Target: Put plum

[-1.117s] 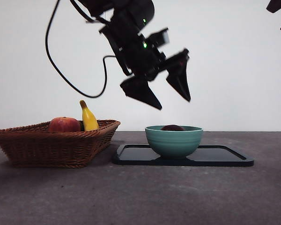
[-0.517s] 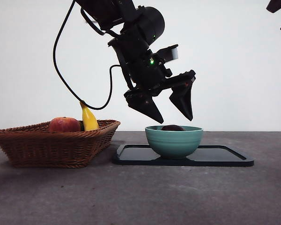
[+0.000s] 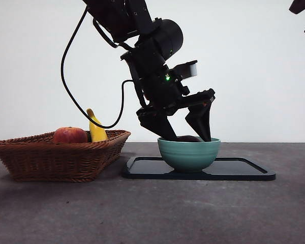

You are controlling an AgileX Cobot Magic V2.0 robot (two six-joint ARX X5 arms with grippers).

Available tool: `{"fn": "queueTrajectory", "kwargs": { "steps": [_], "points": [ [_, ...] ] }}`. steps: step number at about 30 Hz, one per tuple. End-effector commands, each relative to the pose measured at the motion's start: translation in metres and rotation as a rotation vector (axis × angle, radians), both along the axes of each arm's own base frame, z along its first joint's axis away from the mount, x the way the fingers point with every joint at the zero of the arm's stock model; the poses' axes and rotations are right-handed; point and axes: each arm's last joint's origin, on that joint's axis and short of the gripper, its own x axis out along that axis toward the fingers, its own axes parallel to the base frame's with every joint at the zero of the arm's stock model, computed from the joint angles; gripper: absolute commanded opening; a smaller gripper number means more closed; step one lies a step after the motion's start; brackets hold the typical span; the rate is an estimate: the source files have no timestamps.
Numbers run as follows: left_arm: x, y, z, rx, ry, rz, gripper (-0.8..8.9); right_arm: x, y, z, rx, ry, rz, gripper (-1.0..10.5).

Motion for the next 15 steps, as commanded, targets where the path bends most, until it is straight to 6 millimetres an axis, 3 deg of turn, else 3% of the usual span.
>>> {"fn": "queueTrajectory", "kwargs": {
  "steps": [1, 7, 10, 15],
  "points": [
    [0.002, -0.008, -0.007, 0.013, -0.003, -0.013, 4.32, 0.001, 0.001, 0.002, -0.003, -0.015, 0.013, 2.1],
    [0.001, -0.009, -0.018, 0.042, 0.02, -0.021, 4.22, 0.001, 0.001, 0.002, -0.002, -0.017, 0.014, 2.1],
    [0.001, -0.009, -0.018, 0.049, 0.017, -0.017, 3.3, 0.001, 0.001, 0.002, -0.004, -0.02, 0.015, 2.1],
    [0.001, -0.01, -0.018, 0.051, 0.011, -0.027, 3.33, 0.001, 0.001, 0.002, -0.013, -0.03, 0.018, 2.1]
  ]
}}
